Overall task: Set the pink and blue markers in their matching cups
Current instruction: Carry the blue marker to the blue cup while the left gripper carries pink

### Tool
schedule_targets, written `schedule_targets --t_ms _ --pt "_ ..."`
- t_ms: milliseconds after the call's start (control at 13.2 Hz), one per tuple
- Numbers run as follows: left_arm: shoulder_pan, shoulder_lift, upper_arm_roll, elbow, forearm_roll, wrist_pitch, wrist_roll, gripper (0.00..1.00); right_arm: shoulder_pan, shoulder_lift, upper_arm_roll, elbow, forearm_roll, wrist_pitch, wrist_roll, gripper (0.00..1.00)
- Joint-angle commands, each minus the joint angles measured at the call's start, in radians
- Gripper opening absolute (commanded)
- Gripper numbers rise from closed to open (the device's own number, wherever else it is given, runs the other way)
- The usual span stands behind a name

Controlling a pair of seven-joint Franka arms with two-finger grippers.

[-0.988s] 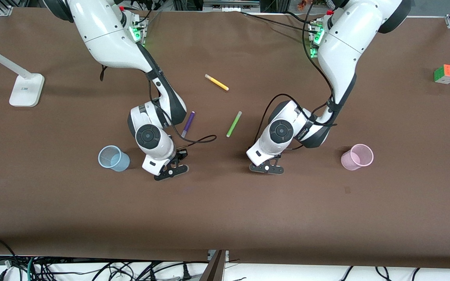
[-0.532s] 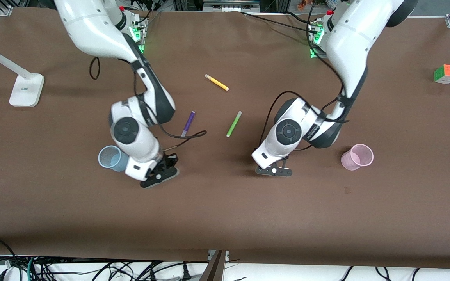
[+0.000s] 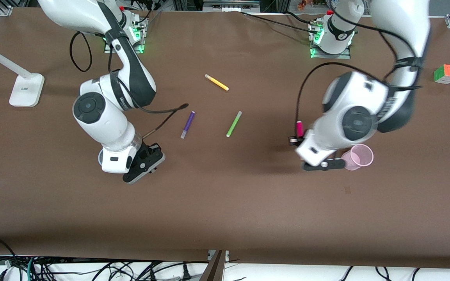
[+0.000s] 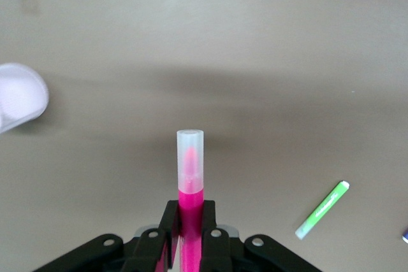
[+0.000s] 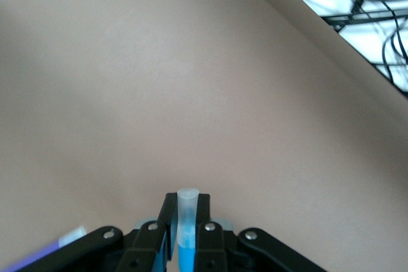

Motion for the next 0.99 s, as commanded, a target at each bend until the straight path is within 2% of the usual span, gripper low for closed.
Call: schedule_targets --t_ms 0,228,456,760,912 --pt "0.144 -0.002 -0.015 -0.011 -0.133 -0.042 0.09 0.0 -0.037 -0.048 0.001 -0.035 0.081 -0.055 -0.231 0.08" --pt "0.314 0.048 -0.013 -0.022 -0.347 -0.073 0.158 0.0 -0.108 -0.055 0.001 -0.038 0.209 -0.107 -0.504 0.08" --pt "0.42 0.085 -0.013 -0.029 -0.456 -0.079 0.158 0.0 -0.181 -0.053 -0.001 -0.067 0.367 -0.124 -0.783 0.08" --pt "0.542 0.179 -0.013 -0.031 -0.554 -0.168 0.177 0.0 -0.263 -0.048 -0.002 -0.113 0.515 -0.163 -1.029 0.08" --pt "0.58 0.191 -0.013 -0.052 -0.573 -0.226 0.177 0.0 -0.31 -0.042 -0.002 -0.141 0.613 -0.196 -1.144 0.08"
